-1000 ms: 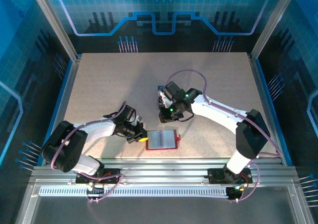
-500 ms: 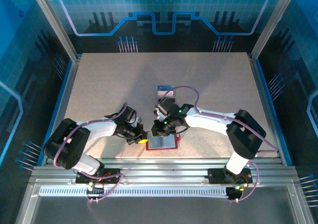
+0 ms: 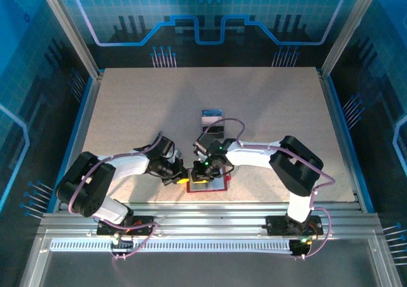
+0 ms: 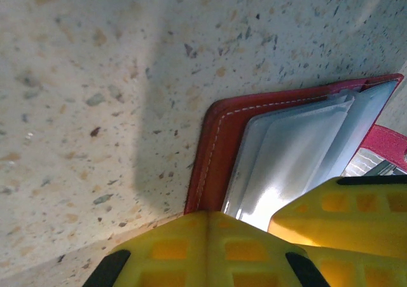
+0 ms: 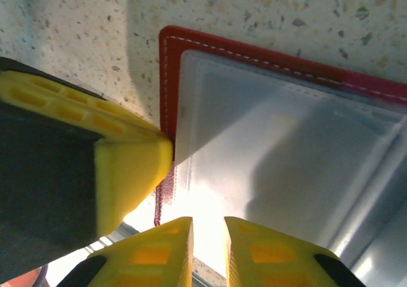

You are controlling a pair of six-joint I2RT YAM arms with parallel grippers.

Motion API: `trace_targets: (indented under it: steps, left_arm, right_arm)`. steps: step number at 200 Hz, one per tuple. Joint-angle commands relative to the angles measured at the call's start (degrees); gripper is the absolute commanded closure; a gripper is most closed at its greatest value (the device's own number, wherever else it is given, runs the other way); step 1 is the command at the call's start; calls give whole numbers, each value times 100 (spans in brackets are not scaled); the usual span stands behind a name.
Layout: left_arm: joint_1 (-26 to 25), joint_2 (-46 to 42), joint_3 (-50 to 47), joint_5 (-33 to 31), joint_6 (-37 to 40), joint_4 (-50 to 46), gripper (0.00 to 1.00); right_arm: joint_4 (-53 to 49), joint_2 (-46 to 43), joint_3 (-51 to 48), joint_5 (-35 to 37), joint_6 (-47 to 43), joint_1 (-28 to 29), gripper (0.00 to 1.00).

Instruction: Take the credit cards out of the card holder

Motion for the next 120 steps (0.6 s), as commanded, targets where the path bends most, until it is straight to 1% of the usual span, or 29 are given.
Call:
trace_targets:
  steps: [1, 65, 120]
  left_arm:
    - [-52, 115, -82, -44, 8, -191, 100]
    - [-54, 124, -48, -63, 57, -261, 100]
    - [-51, 124, 86, -77, 125, -405, 100]
  right_arm:
    - [-133, 81, 98, 108, 57, 73, 80]
    - [-578, 11, 103, 421, -48, 60, 77]
    - [-572, -198, -58, 481, 11, 38, 76]
